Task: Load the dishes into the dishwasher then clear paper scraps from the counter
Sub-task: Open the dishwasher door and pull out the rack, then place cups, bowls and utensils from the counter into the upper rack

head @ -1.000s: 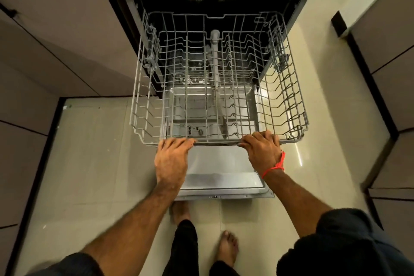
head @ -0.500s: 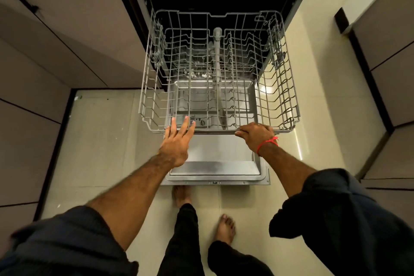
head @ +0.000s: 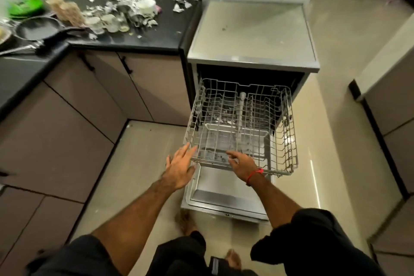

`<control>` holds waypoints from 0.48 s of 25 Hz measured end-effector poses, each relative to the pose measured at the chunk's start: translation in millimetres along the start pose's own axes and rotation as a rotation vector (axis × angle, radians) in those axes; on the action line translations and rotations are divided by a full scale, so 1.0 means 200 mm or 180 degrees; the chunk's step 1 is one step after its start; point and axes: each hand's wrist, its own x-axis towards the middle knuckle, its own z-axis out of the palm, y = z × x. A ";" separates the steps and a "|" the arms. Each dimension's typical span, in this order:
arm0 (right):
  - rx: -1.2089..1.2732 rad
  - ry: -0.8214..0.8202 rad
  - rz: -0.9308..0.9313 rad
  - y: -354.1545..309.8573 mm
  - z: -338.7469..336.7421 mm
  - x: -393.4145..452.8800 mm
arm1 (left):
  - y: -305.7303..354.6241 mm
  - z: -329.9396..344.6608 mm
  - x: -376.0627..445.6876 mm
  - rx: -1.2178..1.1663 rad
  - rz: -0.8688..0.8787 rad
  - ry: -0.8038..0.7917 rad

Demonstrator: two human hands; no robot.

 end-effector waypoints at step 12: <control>0.0741 0.0423 -0.0443 -1.01 0.25 0.45 | -0.49 -0.86 0.07 -0.0181 -0.0173 0.0921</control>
